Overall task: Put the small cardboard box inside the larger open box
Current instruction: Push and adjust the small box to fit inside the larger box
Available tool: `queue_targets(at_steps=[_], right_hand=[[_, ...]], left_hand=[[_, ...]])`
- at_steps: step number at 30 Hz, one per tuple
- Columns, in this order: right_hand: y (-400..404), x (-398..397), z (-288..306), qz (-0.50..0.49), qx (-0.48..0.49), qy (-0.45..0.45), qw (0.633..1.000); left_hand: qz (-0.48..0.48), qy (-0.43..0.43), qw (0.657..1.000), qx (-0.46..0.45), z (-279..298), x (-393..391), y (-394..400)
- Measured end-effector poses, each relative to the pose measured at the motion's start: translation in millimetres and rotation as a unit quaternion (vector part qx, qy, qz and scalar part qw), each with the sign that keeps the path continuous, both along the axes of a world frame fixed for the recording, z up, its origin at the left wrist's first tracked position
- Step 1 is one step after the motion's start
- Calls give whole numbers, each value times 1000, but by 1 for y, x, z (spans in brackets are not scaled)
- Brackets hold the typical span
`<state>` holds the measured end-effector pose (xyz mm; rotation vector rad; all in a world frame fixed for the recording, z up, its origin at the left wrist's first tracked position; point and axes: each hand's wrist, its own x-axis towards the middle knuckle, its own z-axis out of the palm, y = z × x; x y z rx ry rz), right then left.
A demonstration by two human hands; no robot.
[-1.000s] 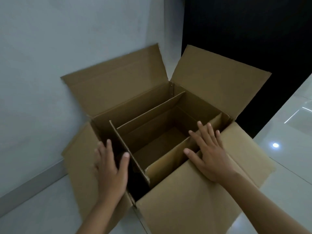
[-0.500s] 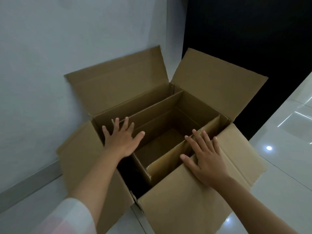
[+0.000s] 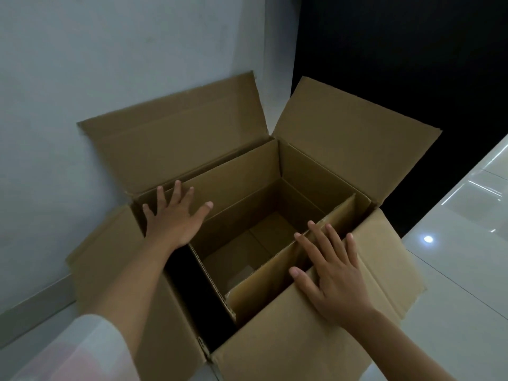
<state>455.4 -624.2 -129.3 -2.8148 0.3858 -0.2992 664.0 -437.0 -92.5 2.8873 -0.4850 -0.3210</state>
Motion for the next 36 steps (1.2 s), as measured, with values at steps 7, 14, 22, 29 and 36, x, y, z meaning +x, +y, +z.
queue_targets(at_steps=[7, 14, 22, 29, 36], right_hand=[[-2, -3, 4, 19, 2, 15, 1000], [-4, -5, 13, 20, 4, 55, 998], [1, -12, 10, 22, -4, 55, 998], [1, -8, 14, 22, 2, 43, 999], [1, 1, 13, 57, -6, -1, 998]], left_hand=[[-28, -22, 999, -21, -2, -20, 7], [-32, -30, 997, -56, -1, -41, 9], [-46, -35, 998, -31, -8, -59, 21], [-31, -12, 998, 61, 12, -32, 12], [15, -3, 981, 192, 20, 1, 5]])
